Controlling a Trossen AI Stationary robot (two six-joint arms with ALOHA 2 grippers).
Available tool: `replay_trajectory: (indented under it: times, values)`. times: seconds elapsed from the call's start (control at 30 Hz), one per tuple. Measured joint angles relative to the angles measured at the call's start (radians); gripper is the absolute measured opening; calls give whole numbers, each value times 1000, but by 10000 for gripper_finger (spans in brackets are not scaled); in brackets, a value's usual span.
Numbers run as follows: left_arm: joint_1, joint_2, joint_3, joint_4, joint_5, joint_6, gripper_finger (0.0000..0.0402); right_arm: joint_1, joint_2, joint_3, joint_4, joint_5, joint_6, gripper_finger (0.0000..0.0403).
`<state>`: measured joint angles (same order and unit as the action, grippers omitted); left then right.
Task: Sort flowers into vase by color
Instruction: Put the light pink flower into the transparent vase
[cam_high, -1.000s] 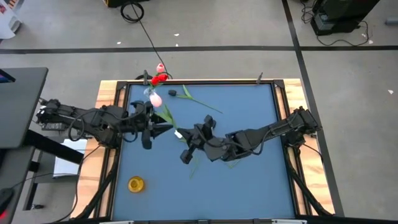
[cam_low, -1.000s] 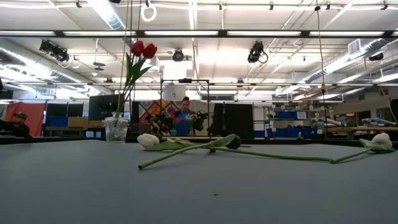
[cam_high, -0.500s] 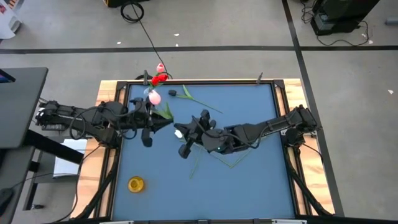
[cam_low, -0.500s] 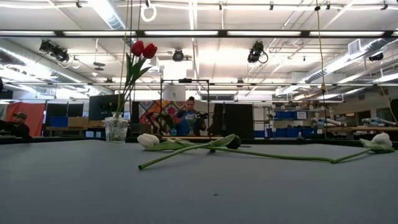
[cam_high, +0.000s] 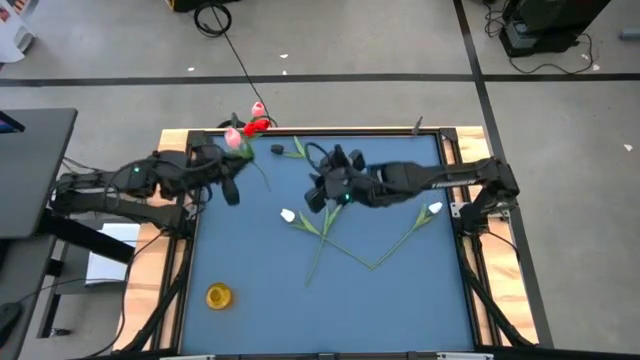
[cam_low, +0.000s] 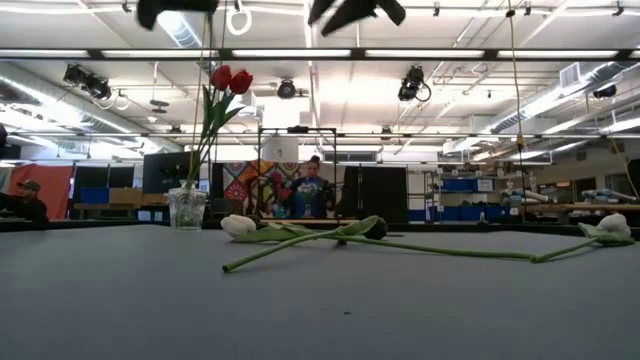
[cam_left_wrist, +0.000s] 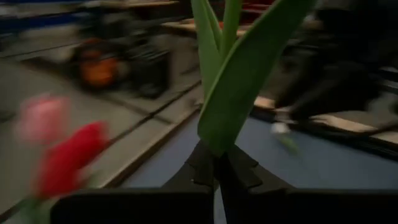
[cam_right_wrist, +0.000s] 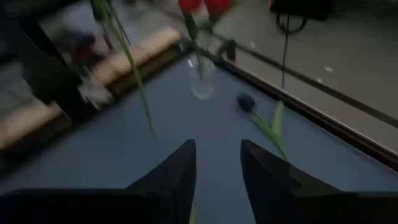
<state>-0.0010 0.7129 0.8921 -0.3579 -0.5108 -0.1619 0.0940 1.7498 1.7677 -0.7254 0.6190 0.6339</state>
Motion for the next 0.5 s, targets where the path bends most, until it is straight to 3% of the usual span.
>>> replay_trajectory:
  times: [0.2,0.3,0.5]
  values:
    - [114,-110,0,-211,-187,-73,8,-129,-29,0,-50,-113,-179,145]
    - [164,-129,0,-217,-278,-83,8,-192,-26,0,-39,-202,-267,145]
    - [286,-89,1,-167,-290,7,7,-304,-20,0,19,-379,-386,145]
